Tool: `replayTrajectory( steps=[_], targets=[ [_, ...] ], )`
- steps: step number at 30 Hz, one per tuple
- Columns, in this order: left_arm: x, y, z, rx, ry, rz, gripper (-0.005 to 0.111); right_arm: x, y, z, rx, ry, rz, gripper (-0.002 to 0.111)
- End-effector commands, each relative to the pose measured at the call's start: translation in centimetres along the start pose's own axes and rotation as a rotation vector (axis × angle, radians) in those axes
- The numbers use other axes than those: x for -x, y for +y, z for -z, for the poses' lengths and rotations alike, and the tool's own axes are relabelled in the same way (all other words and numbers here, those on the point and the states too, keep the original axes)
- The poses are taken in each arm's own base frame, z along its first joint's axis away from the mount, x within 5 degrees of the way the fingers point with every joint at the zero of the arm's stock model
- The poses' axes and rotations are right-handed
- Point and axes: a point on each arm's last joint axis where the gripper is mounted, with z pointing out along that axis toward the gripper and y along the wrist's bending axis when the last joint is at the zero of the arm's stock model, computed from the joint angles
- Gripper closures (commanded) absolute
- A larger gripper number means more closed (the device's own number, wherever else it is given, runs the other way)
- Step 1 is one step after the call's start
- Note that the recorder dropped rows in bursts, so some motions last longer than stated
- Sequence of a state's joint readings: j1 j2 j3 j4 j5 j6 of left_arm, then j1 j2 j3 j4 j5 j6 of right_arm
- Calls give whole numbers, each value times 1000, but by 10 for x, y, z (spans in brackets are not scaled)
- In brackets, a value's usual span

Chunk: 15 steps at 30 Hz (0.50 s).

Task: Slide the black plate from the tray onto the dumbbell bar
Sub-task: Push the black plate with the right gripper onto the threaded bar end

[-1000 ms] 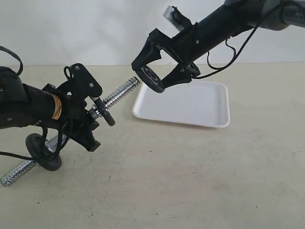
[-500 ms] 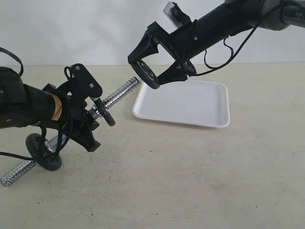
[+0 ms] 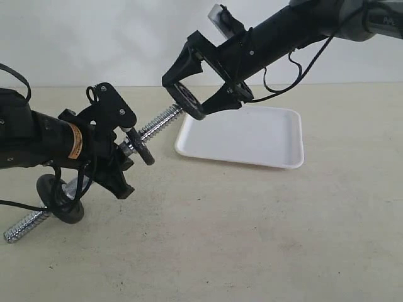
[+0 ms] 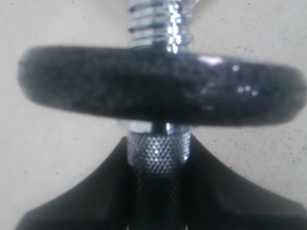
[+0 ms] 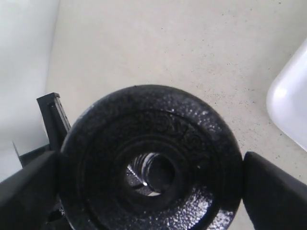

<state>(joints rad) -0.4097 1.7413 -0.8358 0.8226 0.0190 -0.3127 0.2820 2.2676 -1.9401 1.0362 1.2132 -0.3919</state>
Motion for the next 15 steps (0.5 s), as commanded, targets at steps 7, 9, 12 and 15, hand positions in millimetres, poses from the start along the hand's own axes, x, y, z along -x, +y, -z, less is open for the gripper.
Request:
replayTrajectory(
  steps=[7, 9, 12, 15],
  targets=[
    [64, -8, 34, -139, -598, -44, 102, 3, 14, 8, 50, -29, 1, 108],
    [64, -8, 34, -139, -598, -44, 102, 3, 14, 8, 50, -28, -2, 108],
    [65, -8, 34, -134, -601, -52, 102, 3, 14, 8, 50, -28, -2, 108],
    [66, -8, 35, -139, -617, -55, 102, 3, 14, 8, 50, -28, -2, 108]
  ],
)
